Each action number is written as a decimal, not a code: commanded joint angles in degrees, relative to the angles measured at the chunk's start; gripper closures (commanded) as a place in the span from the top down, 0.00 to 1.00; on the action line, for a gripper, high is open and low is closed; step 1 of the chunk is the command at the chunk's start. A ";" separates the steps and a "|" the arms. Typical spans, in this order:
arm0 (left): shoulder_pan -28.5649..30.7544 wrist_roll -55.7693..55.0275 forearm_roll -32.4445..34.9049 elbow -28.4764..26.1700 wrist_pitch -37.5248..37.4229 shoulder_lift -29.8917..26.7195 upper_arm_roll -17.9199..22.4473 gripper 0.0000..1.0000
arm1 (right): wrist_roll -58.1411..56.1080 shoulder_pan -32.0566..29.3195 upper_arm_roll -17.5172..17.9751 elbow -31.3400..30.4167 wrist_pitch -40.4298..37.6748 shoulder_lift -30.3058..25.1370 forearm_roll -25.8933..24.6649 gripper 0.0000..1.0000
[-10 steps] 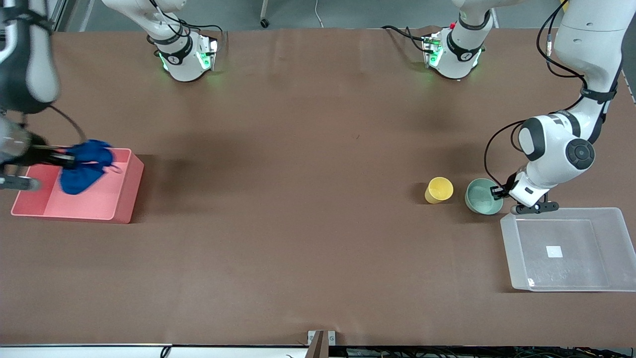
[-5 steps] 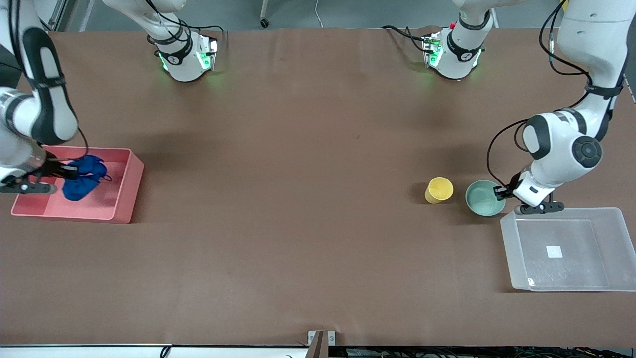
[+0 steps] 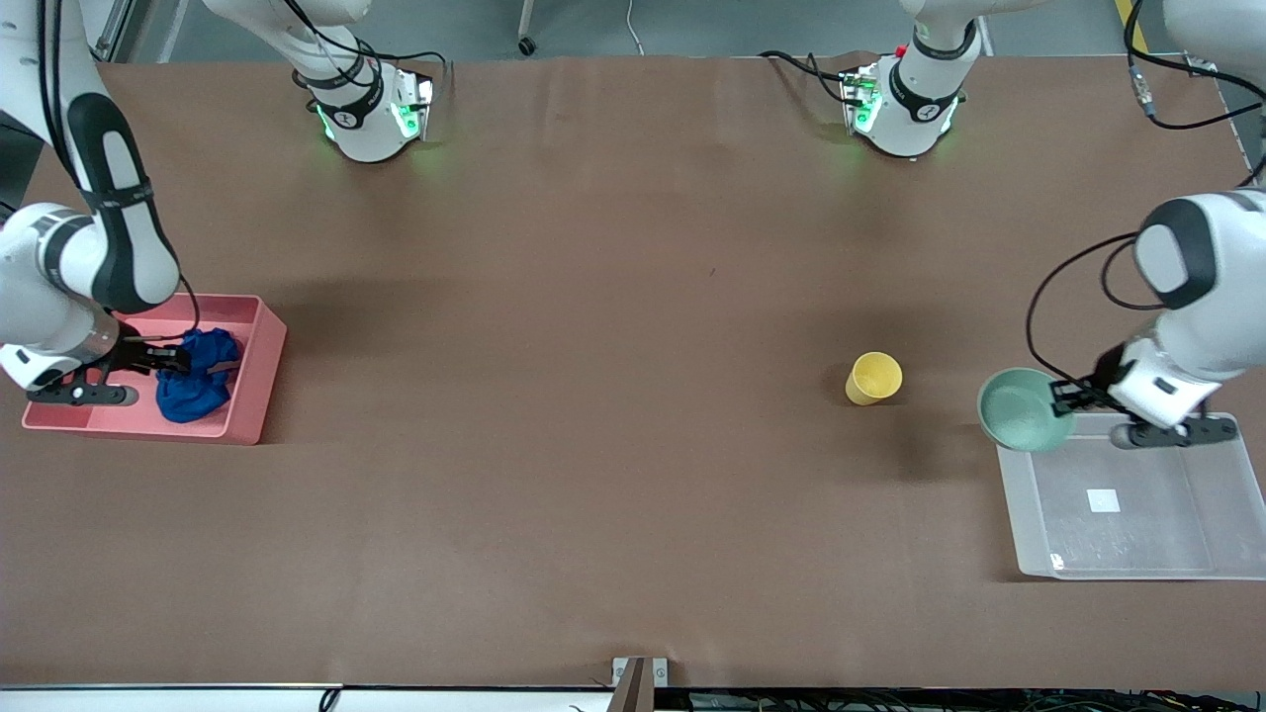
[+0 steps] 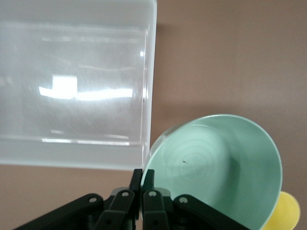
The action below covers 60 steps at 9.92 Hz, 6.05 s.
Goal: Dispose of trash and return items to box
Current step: 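Release the cloth while the left gripper carries the bowl to the clear bin, then lower the green bowl into the clear bin and open the left gripper, then move the left gripper to the yellow cup and grasp it, then carry the yellow cup with the left gripper over the green bowl, then lower the cup into the green bowl and open the left gripper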
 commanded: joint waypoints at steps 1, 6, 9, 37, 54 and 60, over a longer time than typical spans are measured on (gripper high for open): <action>0.80 6.08 0.42 15.46 -3.87 12.54 0.55 0.00 | 12.17 -0.56 6.54 1.76 -13.19 -13.55 0.34 1.00; 7.56 14.71 1.30 27.30 -3.27 24.79 0.64 0.00 | 22.17 -2.23 14.13 30.89 -48.96 -18.78 0.34 1.00; 8.89 16.65 1.21 26.86 -1.08 28.57 0.55 0.03 | 21.99 -2.15 13.78 35.01 -50.52 -18.25 0.42 1.00; 3.80 -8.66 7.10 -25.26 26.09 6.70 -19.84 0.00 | 19.36 -1.00 13.96 34.65 -51.92 -18.25 0.07 1.00; 19.00 21.57 9.74 27.47 1.64 32.17 -13.60 0.01 | 19.36 -1.09 13.96 34.65 -51.92 -18.25 0.07 1.00; 17.51 19.55 10.70 23.88 0.44 24.75 -13.60 1.00 | 19.36 -1.09 13.96 34.65 -51.92 -18.25 0.07 1.00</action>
